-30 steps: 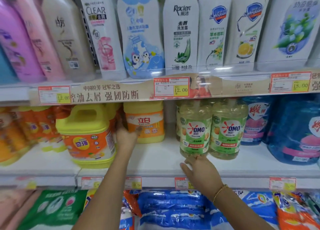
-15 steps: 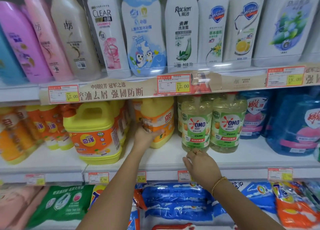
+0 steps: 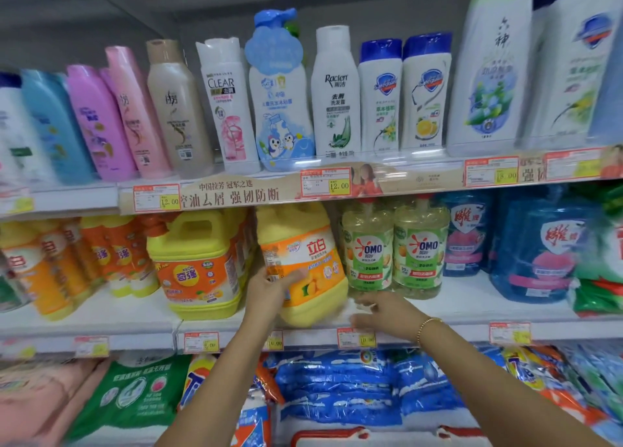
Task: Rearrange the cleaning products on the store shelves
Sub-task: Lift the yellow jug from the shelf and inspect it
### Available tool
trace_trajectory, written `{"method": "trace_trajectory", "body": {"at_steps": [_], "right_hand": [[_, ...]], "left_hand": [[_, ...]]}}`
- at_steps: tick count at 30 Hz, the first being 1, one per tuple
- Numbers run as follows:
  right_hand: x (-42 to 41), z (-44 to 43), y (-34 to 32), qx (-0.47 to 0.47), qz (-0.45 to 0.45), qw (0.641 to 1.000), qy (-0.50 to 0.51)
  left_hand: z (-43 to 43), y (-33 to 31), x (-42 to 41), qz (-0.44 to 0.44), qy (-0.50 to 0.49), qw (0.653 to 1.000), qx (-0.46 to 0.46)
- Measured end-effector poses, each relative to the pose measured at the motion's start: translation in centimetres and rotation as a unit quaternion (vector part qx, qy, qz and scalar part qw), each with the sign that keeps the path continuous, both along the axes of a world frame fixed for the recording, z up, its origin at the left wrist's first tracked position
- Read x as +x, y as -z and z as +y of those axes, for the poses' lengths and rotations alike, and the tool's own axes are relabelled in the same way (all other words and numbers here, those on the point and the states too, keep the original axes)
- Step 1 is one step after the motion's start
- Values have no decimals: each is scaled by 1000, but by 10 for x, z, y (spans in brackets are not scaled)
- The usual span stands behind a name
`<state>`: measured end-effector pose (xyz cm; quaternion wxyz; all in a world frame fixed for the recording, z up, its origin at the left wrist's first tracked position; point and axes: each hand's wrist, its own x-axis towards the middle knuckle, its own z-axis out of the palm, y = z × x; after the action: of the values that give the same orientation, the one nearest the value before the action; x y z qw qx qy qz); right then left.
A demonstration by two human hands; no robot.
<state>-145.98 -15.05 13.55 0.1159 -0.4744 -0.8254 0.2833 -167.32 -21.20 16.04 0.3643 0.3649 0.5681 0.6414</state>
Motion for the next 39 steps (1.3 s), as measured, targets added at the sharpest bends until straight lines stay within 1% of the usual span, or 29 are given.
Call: {"method": "trace_trajectory", "body": {"at_steps": [2, 4, 5, 6, 7, 8, 11, 13, 16, 19, 21, 23, 26, 27, 28, 29, 30, 31, 33, 36, 39], "right_hand": [[-3, -13, -14, -40, 153, 987, 27], [-3, -28, -24, -148, 287, 946, 36], [1, -34, -27, -209, 327, 921, 26], [8, -41, -28, -257, 343, 904, 8], [16, -49, -27, -284, 345, 894, -12], [26, -57, -23, -287, 341, 895, -24], [54, -80, -8, -194, 293, 935, -41], [70, -93, 7, -169, 293, 941, -2], [94, -111, 20, -124, 322, 936, 64], [112, -120, 7, -53, 321, 940, 99], [122, -122, -9, -6, 333, 938, 96], [129, -125, -27, 39, 367, 925, 88], [139, -122, -49, 46, 407, 909, 76], [142, -120, -55, 59, 404, 910, 62], [145, -115, -59, 73, 382, 919, 62], [148, -112, -63, 94, 355, 928, 58], [149, -110, -65, 91, 364, 925, 55], [149, -109, -67, 81, 388, 917, 49], [146, -107, -66, 48, 438, 897, 35], [141, -106, -61, -8, 480, 877, 20], [138, -107, -57, -39, 488, 872, 30]], "left_hand": [[-21, -10, 7, -58, 37, 998, 1], [-43, -10, 14, -72, 86, 994, -3], [-53, -10, 18, -71, 111, 991, -8], [-63, -8, 22, -69, 135, 988, -13], [-71, -5, 25, -58, 161, 985, -20], [-79, -3, 28, -38, 187, 981, -28], [-95, 3, 40, 92, 254, 962, -46], [-103, 10, 55, 154, 282, 946, -46], [-111, 14, 83, 177, 306, 935, -16], [-109, 16, 99, 186, 302, 935, 13], [-105, 11, 106, 178, 297, 938, 27], [-97, 1, 114, 168, 299, 938, 47], [-87, -20, 121, 161, 277, 944, 78], [-84, -28, 122, 174, 286, 938, 86], [-81, -34, 123, 193, 294, 931, 95], [-78, -38, 123, 191, 299, 929, 101], [-75, -39, 123, 178, 301, 930, 111], [-70, -38, 121, 146, 303, 934, 121], [-64, -33, 123, 51, 315, 939, 130], [-64, -17, 129, -88, 325, 934, 117], [-69, -3, 136, -152, 336, 925, 91]]}}
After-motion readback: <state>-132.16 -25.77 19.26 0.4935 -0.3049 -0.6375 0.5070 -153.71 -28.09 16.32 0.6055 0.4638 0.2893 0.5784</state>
